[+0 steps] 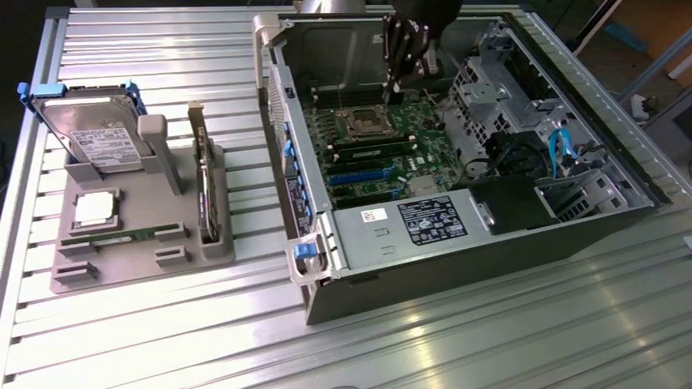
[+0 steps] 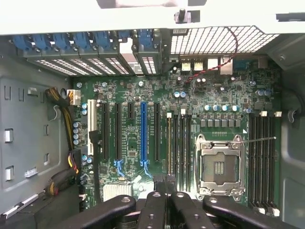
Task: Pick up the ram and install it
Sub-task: 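Press down the ram until it locks into place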
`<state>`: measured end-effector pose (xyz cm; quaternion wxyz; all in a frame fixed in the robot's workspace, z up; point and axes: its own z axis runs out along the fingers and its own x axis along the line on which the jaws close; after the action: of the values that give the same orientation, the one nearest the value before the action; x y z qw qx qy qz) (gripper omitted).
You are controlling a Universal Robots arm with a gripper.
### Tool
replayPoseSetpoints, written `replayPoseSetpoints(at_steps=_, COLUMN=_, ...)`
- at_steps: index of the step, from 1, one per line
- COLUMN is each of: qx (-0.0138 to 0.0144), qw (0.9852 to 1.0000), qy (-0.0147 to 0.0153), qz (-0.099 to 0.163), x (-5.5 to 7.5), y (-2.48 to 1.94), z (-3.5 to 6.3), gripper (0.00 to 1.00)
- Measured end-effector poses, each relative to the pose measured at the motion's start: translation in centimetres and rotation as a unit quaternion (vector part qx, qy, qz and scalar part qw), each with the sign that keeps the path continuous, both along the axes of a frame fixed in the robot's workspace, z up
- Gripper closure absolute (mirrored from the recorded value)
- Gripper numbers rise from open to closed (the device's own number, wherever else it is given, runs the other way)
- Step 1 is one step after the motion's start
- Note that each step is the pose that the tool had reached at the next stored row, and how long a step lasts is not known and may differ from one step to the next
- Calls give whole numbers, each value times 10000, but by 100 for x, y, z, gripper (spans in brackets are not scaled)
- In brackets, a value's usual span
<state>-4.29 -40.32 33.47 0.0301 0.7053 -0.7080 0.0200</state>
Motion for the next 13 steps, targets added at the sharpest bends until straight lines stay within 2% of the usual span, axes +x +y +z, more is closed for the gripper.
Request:
replayPoseSetpoints(at_steps=2, qx=-1, qw=10000, qy=0, qz=0, x=0, y=0, z=1, gripper=89)
replayPoseSetpoints(at_steps=13, qx=0, qw=10000, qy=0, qz=0, x=0, y=0, z=142, gripper=89)
